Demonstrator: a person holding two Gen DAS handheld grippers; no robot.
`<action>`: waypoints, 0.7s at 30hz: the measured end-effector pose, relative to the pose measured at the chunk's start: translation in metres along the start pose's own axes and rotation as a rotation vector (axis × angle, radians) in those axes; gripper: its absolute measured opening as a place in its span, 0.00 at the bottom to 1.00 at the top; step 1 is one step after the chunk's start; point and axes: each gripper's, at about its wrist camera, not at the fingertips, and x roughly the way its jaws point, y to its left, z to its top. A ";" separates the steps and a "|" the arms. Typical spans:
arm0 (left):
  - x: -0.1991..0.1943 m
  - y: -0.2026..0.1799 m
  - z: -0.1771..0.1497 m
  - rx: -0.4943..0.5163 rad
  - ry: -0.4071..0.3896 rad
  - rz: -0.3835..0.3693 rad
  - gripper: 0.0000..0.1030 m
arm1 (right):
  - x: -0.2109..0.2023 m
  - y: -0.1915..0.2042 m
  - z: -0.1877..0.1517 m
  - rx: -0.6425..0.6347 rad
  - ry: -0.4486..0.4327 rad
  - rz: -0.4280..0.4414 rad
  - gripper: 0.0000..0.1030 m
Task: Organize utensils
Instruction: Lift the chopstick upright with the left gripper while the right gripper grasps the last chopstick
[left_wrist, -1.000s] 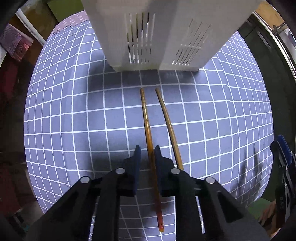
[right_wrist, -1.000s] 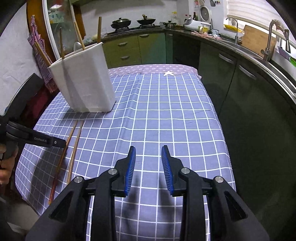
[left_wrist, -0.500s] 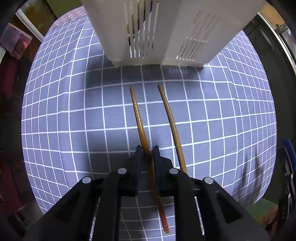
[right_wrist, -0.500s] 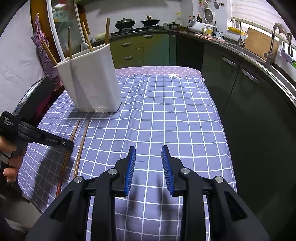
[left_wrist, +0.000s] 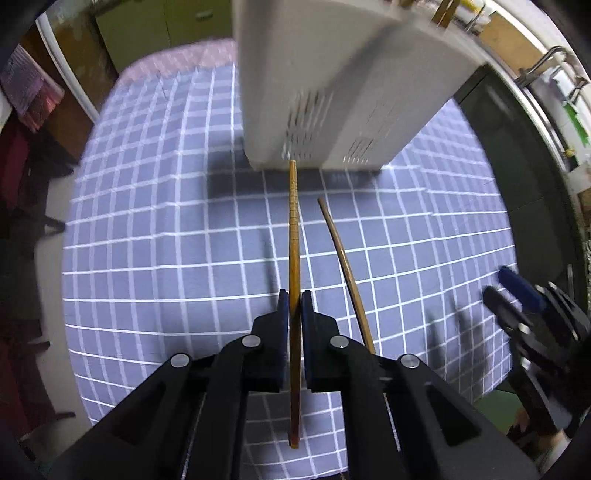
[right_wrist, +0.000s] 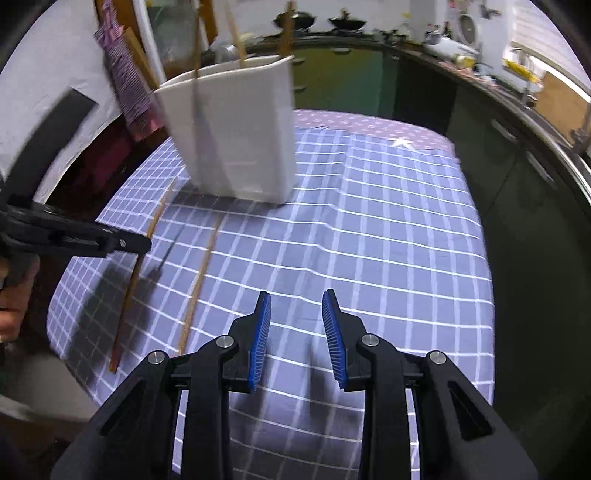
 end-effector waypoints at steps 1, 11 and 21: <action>-0.007 0.003 -0.003 0.006 -0.017 -0.007 0.07 | 0.004 0.004 0.004 -0.011 0.019 0.014 0.29; -0.085 0.019 -0.035 0.083 -0.285 -0.004 0.07 | 0.068 0.057 0.045 -0.076 0.253 0.134 0.22; -0.097 0.026 -0.050 0.121 -0.323 -0.020 0.07 | 0.115 0.083 0.059 -0.103 0.370 0.051 0.19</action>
